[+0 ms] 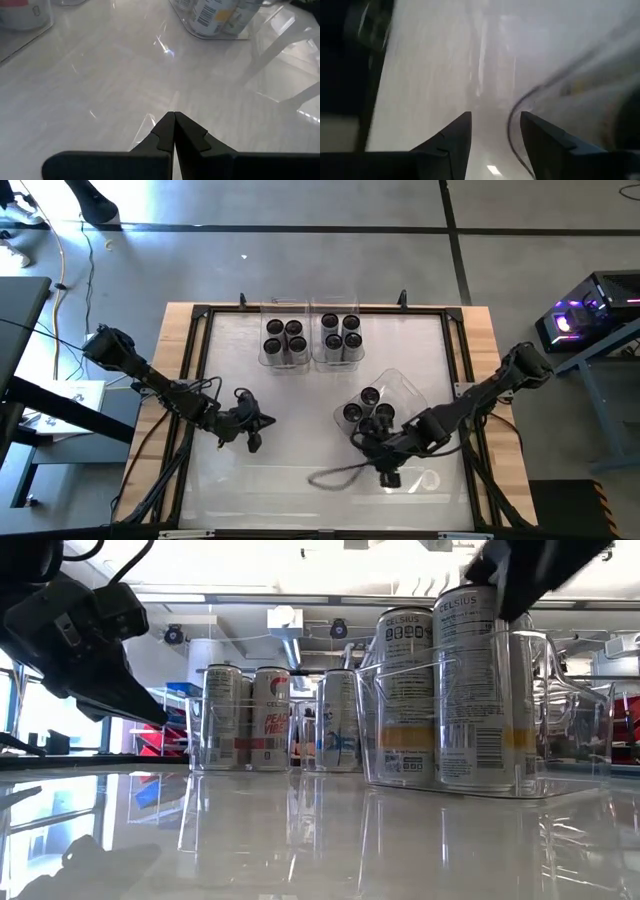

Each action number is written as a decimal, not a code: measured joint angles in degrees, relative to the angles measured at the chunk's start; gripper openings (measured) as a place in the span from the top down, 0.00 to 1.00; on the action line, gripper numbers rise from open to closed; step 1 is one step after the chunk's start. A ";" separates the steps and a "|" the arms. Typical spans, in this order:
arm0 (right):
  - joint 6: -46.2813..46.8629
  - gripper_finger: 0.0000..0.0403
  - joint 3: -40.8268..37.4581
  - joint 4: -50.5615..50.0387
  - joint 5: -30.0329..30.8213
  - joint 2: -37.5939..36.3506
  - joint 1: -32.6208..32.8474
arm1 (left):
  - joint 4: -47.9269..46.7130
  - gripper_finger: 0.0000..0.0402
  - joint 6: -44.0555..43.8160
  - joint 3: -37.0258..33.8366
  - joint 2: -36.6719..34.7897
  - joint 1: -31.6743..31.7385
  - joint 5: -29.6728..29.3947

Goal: Sort soda cans
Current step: Move the bottom right transparent bin to the top right of the table

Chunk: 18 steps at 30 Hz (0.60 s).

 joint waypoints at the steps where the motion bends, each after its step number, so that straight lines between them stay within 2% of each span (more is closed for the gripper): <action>1: 4.64 0.59 0.00 0.03 0.81 0.00 0.10 | -0.02 1.00 -0.72 0.00 0.00 0.00 -0.06; 6: 18.21 0.60 0.00 1.02 3.99 1.51 1.72 | -0.02 1.00 -2.24 0.00 0.00 0.00 -0.50; 11: 20.79 0.63 0.00 2.66 6.16 5.03 2.82 | -0.17 1.00 -2.25 0.00 0.00 0.00 -0.63; 18: 25.16 0.66 -0.04 2.57 13.45 6.62 3.01 | -0.17 1.00 -2.37 0.00 0.00 0.04 -1.55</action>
